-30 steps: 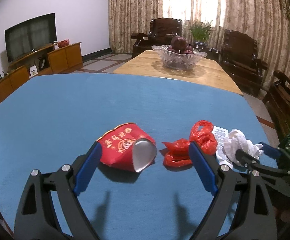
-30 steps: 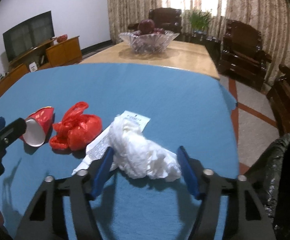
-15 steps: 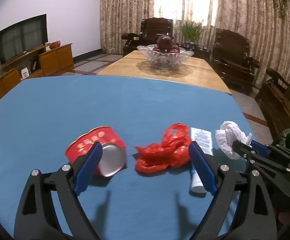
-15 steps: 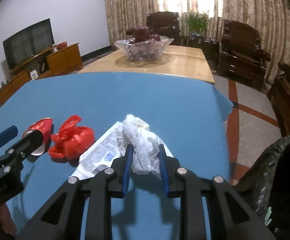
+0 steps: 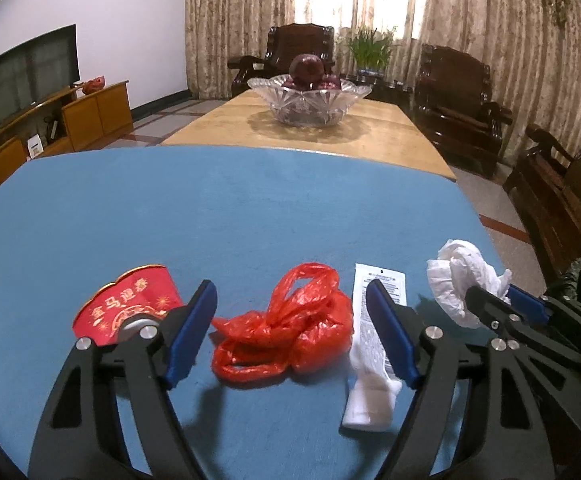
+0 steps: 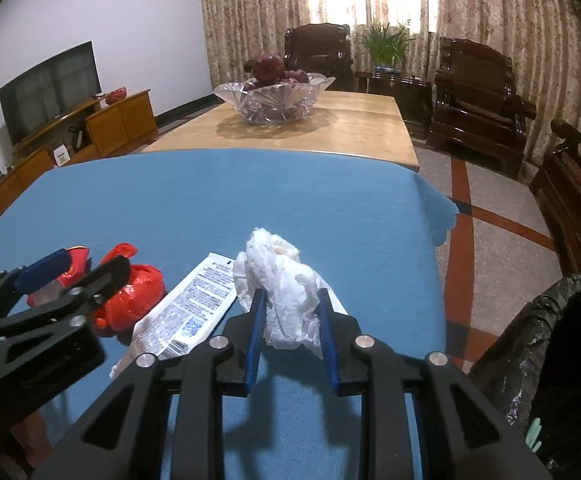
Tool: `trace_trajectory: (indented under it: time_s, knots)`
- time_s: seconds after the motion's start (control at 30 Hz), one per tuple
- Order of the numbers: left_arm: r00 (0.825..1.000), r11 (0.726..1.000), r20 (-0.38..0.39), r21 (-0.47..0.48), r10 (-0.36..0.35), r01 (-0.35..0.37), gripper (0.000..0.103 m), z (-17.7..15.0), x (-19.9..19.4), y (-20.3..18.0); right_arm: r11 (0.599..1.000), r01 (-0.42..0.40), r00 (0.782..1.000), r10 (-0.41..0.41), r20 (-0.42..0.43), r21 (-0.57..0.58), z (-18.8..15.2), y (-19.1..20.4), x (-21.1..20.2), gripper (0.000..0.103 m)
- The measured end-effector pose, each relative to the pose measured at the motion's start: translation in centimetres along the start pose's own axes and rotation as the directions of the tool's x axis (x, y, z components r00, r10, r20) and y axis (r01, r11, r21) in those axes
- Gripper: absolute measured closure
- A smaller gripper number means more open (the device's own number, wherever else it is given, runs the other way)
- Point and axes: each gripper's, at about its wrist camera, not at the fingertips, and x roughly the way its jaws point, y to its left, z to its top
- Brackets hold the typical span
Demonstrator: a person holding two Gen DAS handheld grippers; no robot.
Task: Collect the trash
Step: 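Grasp the white tissue with the right gripper while the left gripper grasps the red plastic bag, then carry the tissue and red bag over the bin and open both grippers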
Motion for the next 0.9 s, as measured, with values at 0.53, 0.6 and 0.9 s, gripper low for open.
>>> trace_trajectory:
  time_s: [0.53,0.6,0.9]
  knots:
    - [0.997,0.996,-0.035,-0.050,-0.073,0.072,0.093,0.1,0.2,0.9,1.000,-0.013,1.000,0.013,0.008,0.003,0.3,-0.4,-0.6,0.077]
    - [0.997,0.995,-0.017,-0.056,-0.078,0.076,0.095,0.4,-0.7,1.1,1.000,-0.015,1.000,0.015,0.018,0.005,0.4,-0.4,-1.1,0.077]
    - [0.995,0.994,0.039,-0.066,-0.088,0.091,0.096,1.0,-4.4,2.4,0.999,-0.036,0.998,0.035,0.060,0.009,1.2,-0.1,-3.6,0.077]
